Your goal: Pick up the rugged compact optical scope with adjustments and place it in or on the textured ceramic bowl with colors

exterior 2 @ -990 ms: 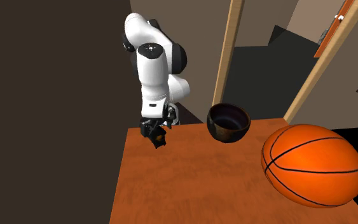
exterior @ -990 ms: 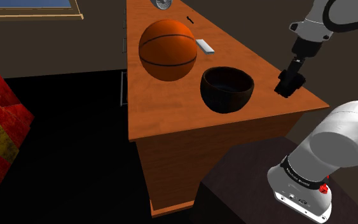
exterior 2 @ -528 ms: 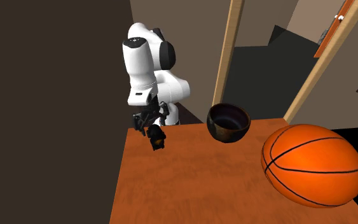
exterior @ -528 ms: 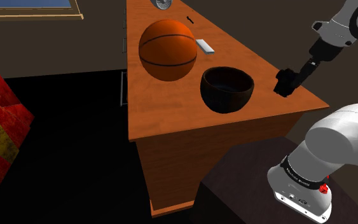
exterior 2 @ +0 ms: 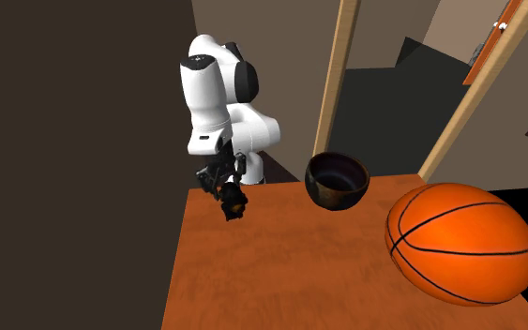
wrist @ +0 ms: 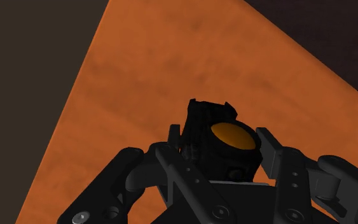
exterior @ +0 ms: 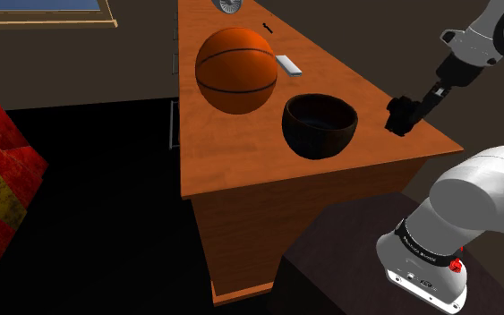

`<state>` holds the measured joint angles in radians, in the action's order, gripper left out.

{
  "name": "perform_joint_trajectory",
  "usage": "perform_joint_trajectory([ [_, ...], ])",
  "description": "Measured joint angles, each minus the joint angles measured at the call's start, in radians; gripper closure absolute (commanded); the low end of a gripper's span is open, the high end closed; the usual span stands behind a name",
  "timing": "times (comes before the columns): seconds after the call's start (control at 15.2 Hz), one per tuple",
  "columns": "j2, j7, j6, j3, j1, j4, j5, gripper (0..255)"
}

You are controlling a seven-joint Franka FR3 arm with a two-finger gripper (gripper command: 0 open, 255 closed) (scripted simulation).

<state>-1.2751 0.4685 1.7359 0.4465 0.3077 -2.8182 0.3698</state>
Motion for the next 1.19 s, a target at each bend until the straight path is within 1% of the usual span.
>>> perform_joint_trajectory([
  [0.66,0.001,0.000,-0.006,-0.002,-0.002,0.008,-0.002,255],
  [1.19,0.032,-0.003,-0.078,-0.040,-0.029,0.112,-0.042,255],
])
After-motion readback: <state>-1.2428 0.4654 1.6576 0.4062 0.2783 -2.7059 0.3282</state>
